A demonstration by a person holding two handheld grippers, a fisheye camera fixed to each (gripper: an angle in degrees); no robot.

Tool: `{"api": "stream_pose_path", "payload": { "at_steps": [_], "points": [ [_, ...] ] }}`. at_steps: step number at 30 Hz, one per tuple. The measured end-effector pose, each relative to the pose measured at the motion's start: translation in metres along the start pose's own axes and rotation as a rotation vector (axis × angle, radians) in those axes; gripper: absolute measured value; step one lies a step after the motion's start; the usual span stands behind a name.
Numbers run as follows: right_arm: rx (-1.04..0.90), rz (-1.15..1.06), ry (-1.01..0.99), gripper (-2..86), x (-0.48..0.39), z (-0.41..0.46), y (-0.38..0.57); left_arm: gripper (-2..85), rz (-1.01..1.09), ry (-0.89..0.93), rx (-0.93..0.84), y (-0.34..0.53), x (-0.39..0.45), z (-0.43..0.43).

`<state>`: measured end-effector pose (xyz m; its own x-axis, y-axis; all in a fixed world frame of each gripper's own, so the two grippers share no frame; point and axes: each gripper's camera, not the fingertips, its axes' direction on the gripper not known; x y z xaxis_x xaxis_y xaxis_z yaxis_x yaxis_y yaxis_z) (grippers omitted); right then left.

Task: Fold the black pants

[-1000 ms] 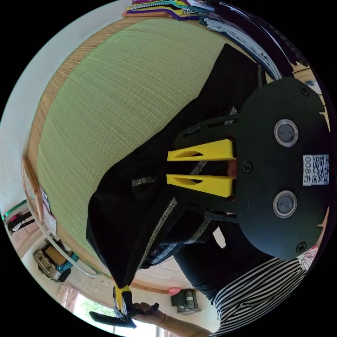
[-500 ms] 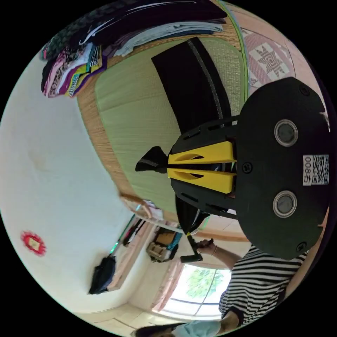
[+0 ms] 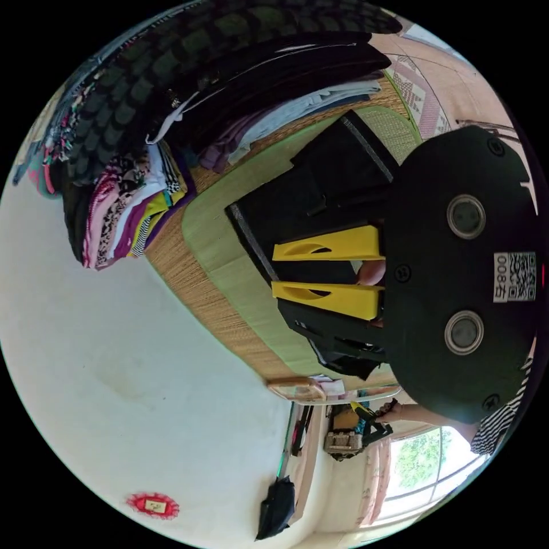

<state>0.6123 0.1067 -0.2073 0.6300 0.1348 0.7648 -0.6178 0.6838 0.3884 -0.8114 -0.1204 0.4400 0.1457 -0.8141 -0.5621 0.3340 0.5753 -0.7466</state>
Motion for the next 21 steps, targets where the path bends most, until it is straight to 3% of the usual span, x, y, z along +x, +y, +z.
{"api": "stream_pose_path", "payload": {
  "at_steps": [7, 12, 15, 17, 21],
  "points": [
    [-0.236, -0.224, 0.000, 6.1, -0.029, 0.096, 0.056, 6.4, 0.023, -0.026, -0.279, 0.046, -0.021, 0.048],
    [-0.443, -0.463, 0.102, 5.9, -0.074, 0.169, 0.116, 1.5, 0.000, -0.253, -0.501, 0.055, -0.040, 0.079],
    [-0.541, -0.488, 0.193, 3.9, -0.076, 0.203, 0.137, 0.5, 0.020, -0.357, -0.500, 0.056, -0.055, 0.069],
    [-0.493, -0.490, 0.187, 2.0, -0.077, 0.204, 0.145, 0.3, -0.040, -0.385, -0.482, 0.055, -0.071, 0.058],
    [-0.551, -0.520, 0.142, 0.1, -0.085, 0.213, 0.165, 0.1, -0.094, -0.330, -0.437, 0.054, -0.090, 0.040]
  ]
}}
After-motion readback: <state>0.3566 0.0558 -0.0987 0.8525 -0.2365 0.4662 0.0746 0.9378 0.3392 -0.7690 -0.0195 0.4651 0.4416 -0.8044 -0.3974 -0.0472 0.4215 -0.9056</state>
